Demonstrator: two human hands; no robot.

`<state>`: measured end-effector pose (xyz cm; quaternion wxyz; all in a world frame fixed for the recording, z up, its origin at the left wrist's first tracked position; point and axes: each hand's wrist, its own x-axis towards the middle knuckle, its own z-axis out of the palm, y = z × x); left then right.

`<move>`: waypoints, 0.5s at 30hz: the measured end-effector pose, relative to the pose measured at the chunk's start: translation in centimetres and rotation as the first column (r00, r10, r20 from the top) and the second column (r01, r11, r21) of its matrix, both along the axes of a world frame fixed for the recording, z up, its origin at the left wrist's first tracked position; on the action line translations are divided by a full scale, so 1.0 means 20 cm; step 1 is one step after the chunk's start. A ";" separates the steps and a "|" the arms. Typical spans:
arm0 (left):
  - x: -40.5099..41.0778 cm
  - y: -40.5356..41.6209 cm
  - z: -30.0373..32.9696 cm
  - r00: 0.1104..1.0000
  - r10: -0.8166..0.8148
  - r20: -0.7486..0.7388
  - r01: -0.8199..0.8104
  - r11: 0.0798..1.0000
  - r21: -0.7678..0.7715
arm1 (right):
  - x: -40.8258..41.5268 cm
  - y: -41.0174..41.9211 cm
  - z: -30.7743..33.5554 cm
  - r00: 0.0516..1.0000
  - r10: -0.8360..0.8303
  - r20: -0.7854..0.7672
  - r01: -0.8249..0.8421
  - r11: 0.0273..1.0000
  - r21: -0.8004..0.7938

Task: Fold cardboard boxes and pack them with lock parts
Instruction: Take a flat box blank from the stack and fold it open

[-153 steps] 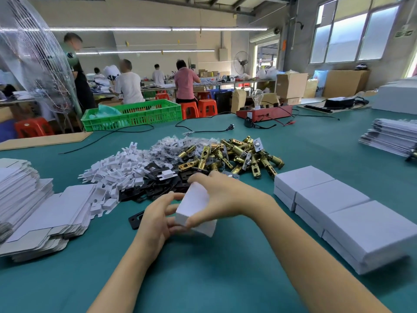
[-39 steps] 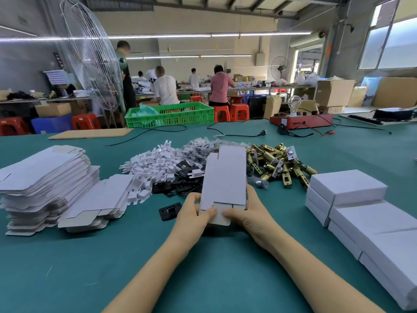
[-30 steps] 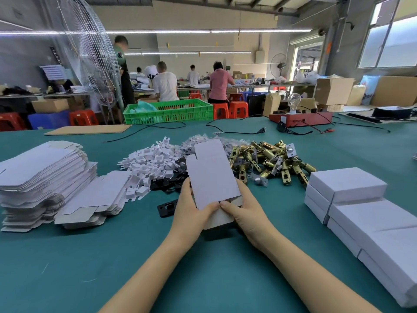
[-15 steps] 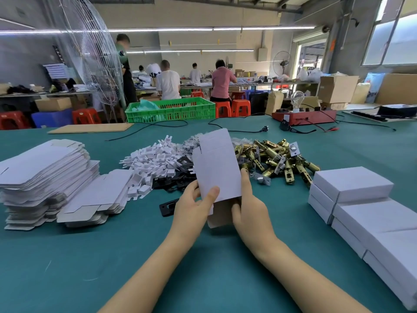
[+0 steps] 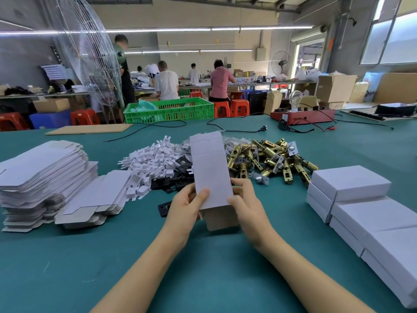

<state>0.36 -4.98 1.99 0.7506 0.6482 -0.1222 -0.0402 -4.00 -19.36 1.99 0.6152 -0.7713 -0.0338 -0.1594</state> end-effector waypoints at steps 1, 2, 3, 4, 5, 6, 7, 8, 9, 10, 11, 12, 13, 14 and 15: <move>0.00 0.00 0.00 0.999 -0.039 -0.002 0.039 0.999 0.003 | 0.01 -0.02 0.01 0.999 0.006 -0.037 -0.002 0.995 0.102; 0.00 0.00 0.00 0.997 -0.081 -0.001 0.081 0.997 0.008 | 0.02 -0.03 0.01 0.998 0.002 -0.056 0.006 0.989 0.149; -0.01 0.00 0.00 0.993 -0.118 -0.002 0.118 0.993 0.010 | 0.03 -0.05 0.02 0.998 -0.002 -0.060 0.011 0.987 0.157; -0.01 -0.01 0.00 0.989 -0.145 -0.004 0.145 0.989 0.009 | 0.03 -0.06 0.02 0.999 -0.005 -0.052 0.013 0.987 0.159; -0.01 -0.01 0.00 0.987 -0.162 -0.002 0.163 0.987 0.009 | 0.03 -0.06 0.03 0.999 -0.008 -0.044 0.015 0.986 0.163; -0.01 -0.01 0.01 0.985 -0.174 0.007 0.174 0.985 0.013 | 0.03 -0.07 0.03 0.999 -0.007 -0.038 0.014 0.985 0.173; -0.01 0.00 0.01 0.983 -0.185 0.021 0.184 0.983 0.025 | 0.03 -0.07 0.03 0.999 -0.006 -0.032 0.012 0.980 0.196; -0.01 0.00 0.01 0.979 -0.200 0.032 0.199 0.979 0.042 | 0.04 -0.08 0.04 1.000 -0.008 -0.024 0.013 0.974 0.225; -0.02 0.00 0.02 0.975 -0.219 0.035 0.217 0.974 0.058 | 0.04 -0.08 0.04 1.000 -0.011 -0.017 0.015 0.967 0.255; -0.02 0.00 0.03 0.971 -0.239 0.031 0.237 0.969 0.068 | 0.04 -0.09 0.05 1.000 -0.013 -0.013 0.016 0.958 0.286; -0.02 0.00 0.03 0.967 -0.254 0.024 0.252 0.965 0.076 | 0.04 -0.09 0.06 1.000 -0.009 -0.010 0.012 0.947 0.322; -0.02 0.00 0.03 0.965 -0.263 0.020 0.260 0.962 0.084 | 0.03 -0.09 0.07 1.000 -0.004 -0.008 0.007 0.932 0.361; -0.03 0.00 0.03 0.964 -0.266 0.018 0.263 0.960 0.091 | 0.03 -0.09 0.07 1.000 0.000 -0.006 0.003 0.917 0.398; -0.03 0.00 0.03 0.964 -0.264 0.017 0.262 0.961 0.092 | 0.03 -0.09 0.07 1.000 0.002 0.001 -0.002 0.907 0.421; -0.03 0.00 0.03 0.966 -0.259 0.016 0.257 0.963 0.084 | 0.03 -0.09 0.07 1.000 0.005 0.012 -0.010 0.902 0.431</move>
